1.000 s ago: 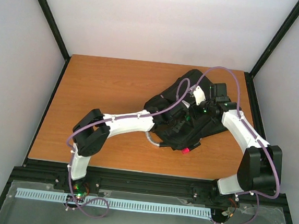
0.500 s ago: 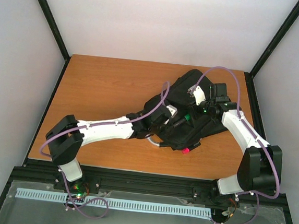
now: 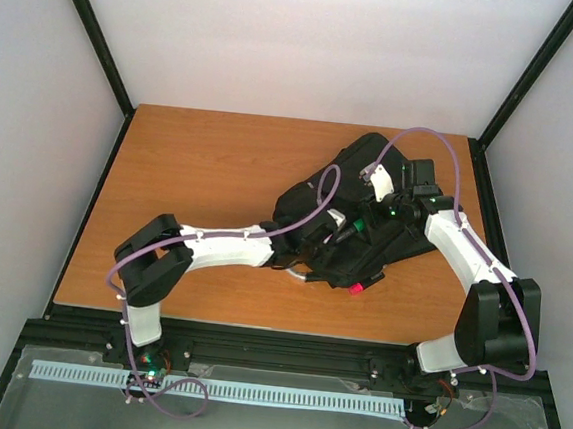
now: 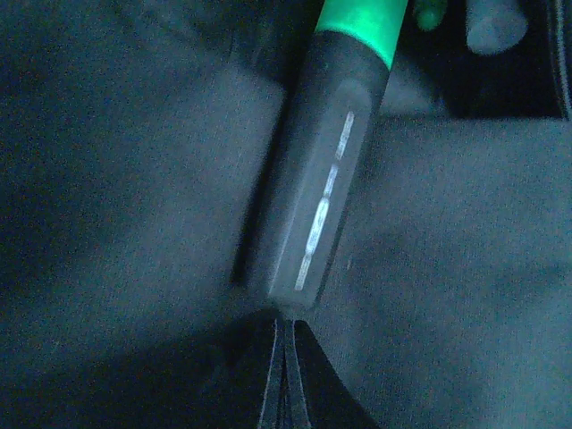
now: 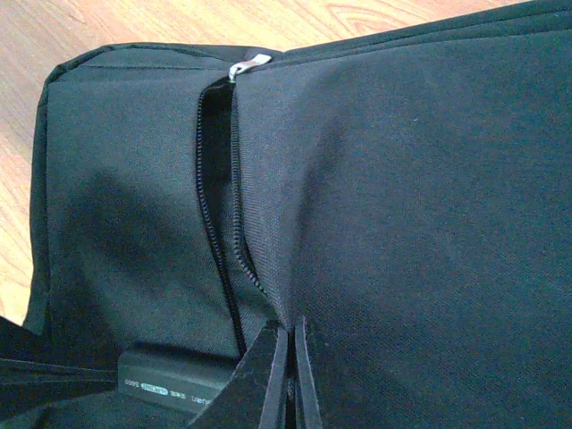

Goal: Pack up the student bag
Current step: Place the stationery in the student bag.

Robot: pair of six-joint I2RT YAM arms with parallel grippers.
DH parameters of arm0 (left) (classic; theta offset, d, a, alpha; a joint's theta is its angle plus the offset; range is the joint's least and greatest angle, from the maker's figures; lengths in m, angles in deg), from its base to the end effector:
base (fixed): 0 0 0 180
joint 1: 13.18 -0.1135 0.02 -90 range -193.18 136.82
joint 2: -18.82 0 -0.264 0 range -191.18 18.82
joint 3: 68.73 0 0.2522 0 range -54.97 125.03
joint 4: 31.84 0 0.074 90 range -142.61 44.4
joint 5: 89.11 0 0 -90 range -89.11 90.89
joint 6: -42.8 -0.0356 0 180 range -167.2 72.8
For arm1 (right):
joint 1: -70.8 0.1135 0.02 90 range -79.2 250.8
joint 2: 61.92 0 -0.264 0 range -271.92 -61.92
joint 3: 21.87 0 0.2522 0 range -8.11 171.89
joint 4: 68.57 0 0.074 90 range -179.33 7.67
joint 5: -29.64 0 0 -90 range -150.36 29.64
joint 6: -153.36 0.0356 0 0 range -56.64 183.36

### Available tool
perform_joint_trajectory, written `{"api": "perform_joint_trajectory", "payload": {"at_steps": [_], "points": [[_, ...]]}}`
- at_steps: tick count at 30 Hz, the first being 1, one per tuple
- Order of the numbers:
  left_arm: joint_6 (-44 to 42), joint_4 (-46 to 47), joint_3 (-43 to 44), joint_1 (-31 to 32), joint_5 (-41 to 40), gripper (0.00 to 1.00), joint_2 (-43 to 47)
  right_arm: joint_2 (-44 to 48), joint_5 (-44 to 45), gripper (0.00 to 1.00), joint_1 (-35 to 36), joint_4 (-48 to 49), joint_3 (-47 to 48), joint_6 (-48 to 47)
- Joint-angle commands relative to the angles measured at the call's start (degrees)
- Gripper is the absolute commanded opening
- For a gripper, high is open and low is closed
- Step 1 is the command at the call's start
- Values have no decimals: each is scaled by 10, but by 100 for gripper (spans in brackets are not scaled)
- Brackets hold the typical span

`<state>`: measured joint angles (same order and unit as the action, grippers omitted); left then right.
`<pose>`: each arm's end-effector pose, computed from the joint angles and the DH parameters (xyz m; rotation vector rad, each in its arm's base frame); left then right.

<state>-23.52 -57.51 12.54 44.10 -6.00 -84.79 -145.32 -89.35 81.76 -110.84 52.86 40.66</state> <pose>0.2136 -0.3246 0.1930 0.6575 2.3747 -0.5009 0.2964 0.0750 0.2561 -0.8935 2.2037 0.5231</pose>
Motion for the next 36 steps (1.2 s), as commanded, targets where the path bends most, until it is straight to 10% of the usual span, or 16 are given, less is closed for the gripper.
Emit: {"api": "perform_joint_trajectory", "payload": {"at_steps": [1,36], "points": [[-18,33,58,-2,-17,1,-34,5,-33,3,1,6,5,-2],[3,345,101,-2,33,1,-172,-12,-44,3,-12,4,6,2]]}}
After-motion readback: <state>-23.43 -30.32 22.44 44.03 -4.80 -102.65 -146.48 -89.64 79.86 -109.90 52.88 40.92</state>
